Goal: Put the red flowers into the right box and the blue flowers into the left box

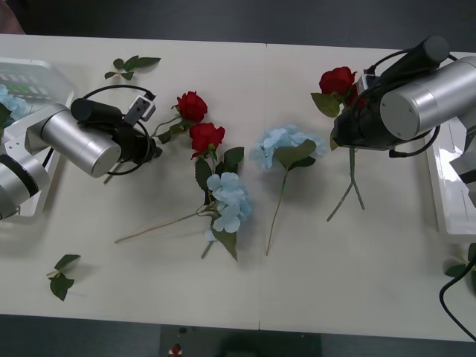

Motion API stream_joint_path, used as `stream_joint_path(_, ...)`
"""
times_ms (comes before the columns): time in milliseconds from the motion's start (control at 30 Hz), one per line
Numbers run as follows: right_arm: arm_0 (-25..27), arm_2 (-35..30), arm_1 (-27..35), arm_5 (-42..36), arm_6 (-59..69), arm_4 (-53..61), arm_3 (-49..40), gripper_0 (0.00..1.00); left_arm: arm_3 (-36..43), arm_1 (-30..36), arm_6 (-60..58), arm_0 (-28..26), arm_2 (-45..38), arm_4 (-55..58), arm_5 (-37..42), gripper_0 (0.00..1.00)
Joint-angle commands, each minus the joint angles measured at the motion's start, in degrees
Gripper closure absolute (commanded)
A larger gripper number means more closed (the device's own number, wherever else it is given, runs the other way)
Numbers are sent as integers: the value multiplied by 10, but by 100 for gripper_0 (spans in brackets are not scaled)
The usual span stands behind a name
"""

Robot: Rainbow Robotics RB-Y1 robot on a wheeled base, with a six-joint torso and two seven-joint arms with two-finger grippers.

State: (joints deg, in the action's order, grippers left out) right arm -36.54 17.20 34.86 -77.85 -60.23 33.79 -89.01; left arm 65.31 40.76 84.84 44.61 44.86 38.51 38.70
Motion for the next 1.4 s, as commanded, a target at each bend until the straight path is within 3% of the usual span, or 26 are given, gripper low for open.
stream_joint_path(33, -20, -13, 28, -1, -5, 6, -20, 100, -1, 2, 9, 29, 1, 8, -5, 0)
stream_joint_path(200, -16, -14, 47, -1, -3, 8, -20, 97, -5, 3, 5, 28, 2, 24, -5, 0)
stream_joint_path(233, -15, -14, 48, -1, -3, 8, -20, 84, -6, 3, 3, 29, 2, 26, -5, 0)
stream_joint_path(267, -14, -14, 49, -2, -3, 8, -20, 48, -7, 3, 2, 28, 2, 29, -5, 0)
stream_joint_path(300, -14, -14, 50, -2, -3, 8, -20, 21, -9, 3, 2, 29, 2, 35, -5, 0)
stream_joint_path(333, -14, -14, 50, -2, -3, 8, -20, 6, -12, 3, 1, 29, 1, 43, -5, 0)
stream_joint_path(367, -15, -14, 50, -2, -3, 10, -20, 0, -13, 2, 1, 29, 2, 53, -5, 0)
stream_joint_path(733, -8, -13, 50, -2, -11, 21, -19, 0, -16, 3, -8, 28, 3, 63, -5, 0)
stream_joint_path(833, 5, -12, 50, 0, -19, 15, -19, 0, -17, 3, -11, 28, 5, 65, -5, 6)
stream_joint_path(900, 9, -6, 47, 5, -27, 8, -18, 0, -16, 3, -13, 28, 5, 66, -5, 15)
stream_joint_path(967, 10, 7, 48, 9, -63, -6, -18, 0, -17, 3, -15, 28, 6, 68, -5, 37)
stream_joint_path(1033, 10, 10, 47, 9, -97, -15, -16, 0, -17, 3, -17, 28, 5, 72, -5, 65)
stream_joint_path(1100, 10, 10, 47, 14, -130, -15, -8, 0, -17, 3, -18, 28, 6, 74, -5, 77)
stream_joint_path(1400, 6, 10, 41, 99, -228, -14, 74, 0, -20, 4, -20, 28, 6, 73, -5, 87)
